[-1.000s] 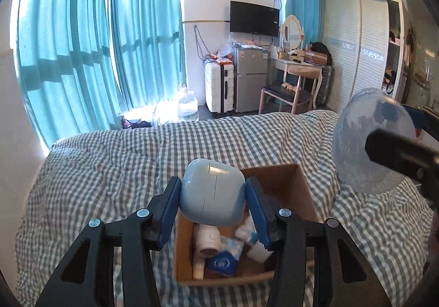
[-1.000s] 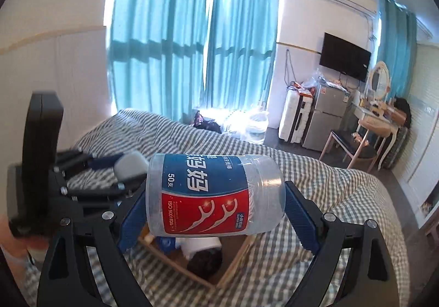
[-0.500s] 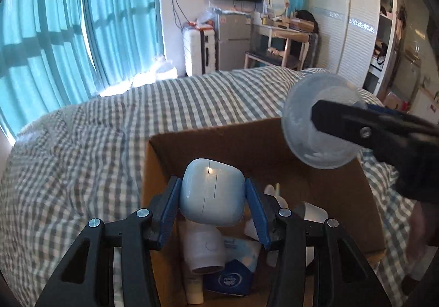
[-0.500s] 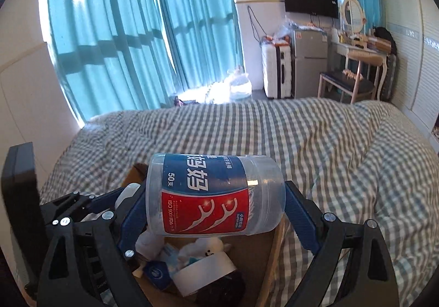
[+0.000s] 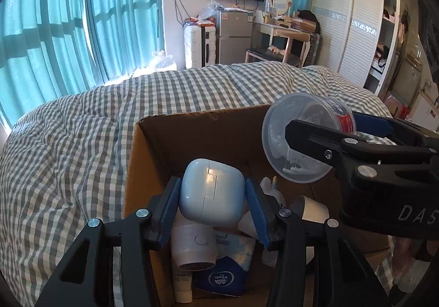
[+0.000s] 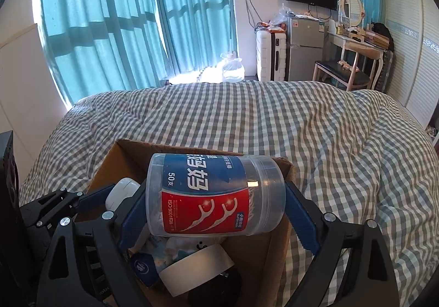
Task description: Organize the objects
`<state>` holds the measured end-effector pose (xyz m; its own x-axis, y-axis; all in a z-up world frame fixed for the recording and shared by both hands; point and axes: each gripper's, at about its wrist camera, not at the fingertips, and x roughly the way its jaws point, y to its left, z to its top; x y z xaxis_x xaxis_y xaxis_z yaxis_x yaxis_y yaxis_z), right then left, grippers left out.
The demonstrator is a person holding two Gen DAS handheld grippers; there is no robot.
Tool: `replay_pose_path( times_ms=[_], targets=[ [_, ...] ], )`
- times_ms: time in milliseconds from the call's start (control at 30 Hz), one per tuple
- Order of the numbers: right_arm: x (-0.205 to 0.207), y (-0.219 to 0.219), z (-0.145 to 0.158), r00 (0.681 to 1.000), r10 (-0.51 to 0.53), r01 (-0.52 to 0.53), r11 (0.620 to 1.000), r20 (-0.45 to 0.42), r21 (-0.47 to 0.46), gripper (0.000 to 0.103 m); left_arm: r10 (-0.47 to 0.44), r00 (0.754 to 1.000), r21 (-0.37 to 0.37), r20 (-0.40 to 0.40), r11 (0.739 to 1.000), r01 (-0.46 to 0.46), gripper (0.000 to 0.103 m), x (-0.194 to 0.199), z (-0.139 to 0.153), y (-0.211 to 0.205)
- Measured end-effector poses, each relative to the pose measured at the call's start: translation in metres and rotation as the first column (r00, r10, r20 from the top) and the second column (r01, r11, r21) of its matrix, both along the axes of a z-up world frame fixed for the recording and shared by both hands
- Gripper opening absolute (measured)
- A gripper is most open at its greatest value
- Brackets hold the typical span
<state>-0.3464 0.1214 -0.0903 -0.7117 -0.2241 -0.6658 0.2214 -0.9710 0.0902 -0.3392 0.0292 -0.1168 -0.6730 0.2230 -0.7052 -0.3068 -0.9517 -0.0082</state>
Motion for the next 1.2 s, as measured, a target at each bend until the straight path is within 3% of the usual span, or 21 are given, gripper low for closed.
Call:
replay_pose_path(
  times_ms=[167,233,300,433,533,733,900,1200],
  targets=[
    [0.001,0.003,0.001,1.000,0.014,-0.015,1.000,-0.019,-0.027,0.091,0.004,1.000,-0.009,0.002,1.000,-0.004,0.053,0.002,-0.006,0.004],
    [0.005,0.001,0.008,0.999,0.025,-0.026,0.999,-0.049,-0.024,0.093,0.016,1.000,0.000,-0.010,1.000,-0.016,0.073,0.003,-0.003,0.001],
    [0.012,0.003,0.017,0.996,0.020,-0.021,1.000,-0.092,-0.012,0.094,0.020,1.000,0.023,-0.014,1.000,-0.020,0.083,0.006,0.002,-0.003],
    [0.022,0.011,0.035,0.993,0.005,-0.007,1.000,-0.116,-0.015,0.095,0.042,0.999,0.056,-0.025,0.998,-0.041,0.088,0.015,0.020,-0.008],
    [0.036,0.023,0.054,0.989,-0.011,0.006,1.000,-0.150,-0.031,0.095,0.083,0.993,0.048,-0.084,0.996,-0.079,0.093,0.025,0.044,-0.009],
    [0.080,0.050,0.096,0.967,-0.060,0.047,0.997,-0.247,-0.057,0.099,0.110,0.979,0.089,-0.174,0.991,-0.096,0.099,0.060,0.094,-0.012],
    [0.116,0.063,0.128,0.948,-0.080,0.063,0.996,-0.310,-0.066,0.100,0.126,0.959,0.069,-0.253,0.991,-0.112,0.100,0.090,0.134,-0.007],
    [0.195,0.066,0.178,0.870,-0.068,0.098,0.995,-0.489,0.034,0.101,0.145,0.908,0.067,-0.393,0.989,-0.129,0.103,0.154,0.195,-0.007]
  ],
)
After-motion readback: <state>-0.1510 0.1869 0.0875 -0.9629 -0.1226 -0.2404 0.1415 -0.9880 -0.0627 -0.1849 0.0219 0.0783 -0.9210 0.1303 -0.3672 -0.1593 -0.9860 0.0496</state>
